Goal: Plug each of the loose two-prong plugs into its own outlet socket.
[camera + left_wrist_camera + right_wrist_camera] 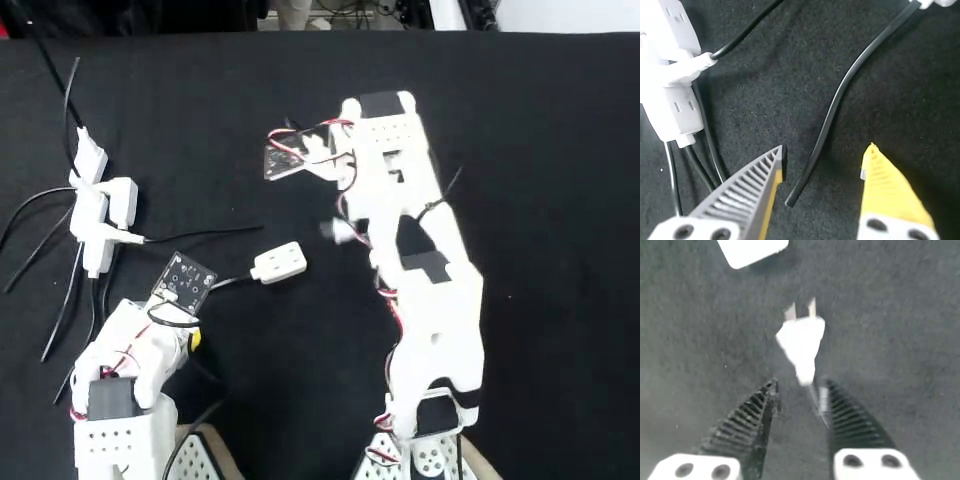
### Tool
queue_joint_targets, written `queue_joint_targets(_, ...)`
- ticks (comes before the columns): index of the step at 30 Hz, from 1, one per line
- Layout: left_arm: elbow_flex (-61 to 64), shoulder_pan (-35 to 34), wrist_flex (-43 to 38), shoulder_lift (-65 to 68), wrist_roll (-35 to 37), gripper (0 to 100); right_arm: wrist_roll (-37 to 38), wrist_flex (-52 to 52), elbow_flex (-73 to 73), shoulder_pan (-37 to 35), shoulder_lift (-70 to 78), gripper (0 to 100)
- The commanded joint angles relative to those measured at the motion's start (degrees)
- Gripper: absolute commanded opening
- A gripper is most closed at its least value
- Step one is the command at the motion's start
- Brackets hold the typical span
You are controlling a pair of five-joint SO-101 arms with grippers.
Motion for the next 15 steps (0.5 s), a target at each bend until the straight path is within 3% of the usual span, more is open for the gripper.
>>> queue_joint_targets(1, 0.13, -0.04, -0.18, -0.35, -0.26, 25, 0.53, 1.85, -0.4, 3.16, -4.35, 19.1)
queue_joint_targets(4, 0.13, -0.04, -0.09, -0.35, -0.26, 25, -1.49, 1.93, 0.4, 4.92, -6.64, 19.5)
queue_joint_targets(6, 0.13, -0.22, 0.0, -0.35, -0.26, 25, -8.97, 1.93, 1.71, 5.19, -9.01, 19.4)
queue_joint_targets(8, 0.13, -0.4, 0.0, -0.35, -0.26, 25, -23.21, 1.93, 3.82, 4.75, -11.47, 19.4)
queue_joint_targets(12, 0.13, -0.4, 0.09, -0.35, -0.26, 25, -59.34, 1.76, 11.91, 4.31, -15.69, 19.4)
queue_joint_targets(15, 0.13, -0.4, 0.09, -0.35, -0.26, 25, -76.04, 1.76, 17.1, 3.6, -17.63, 19.4)
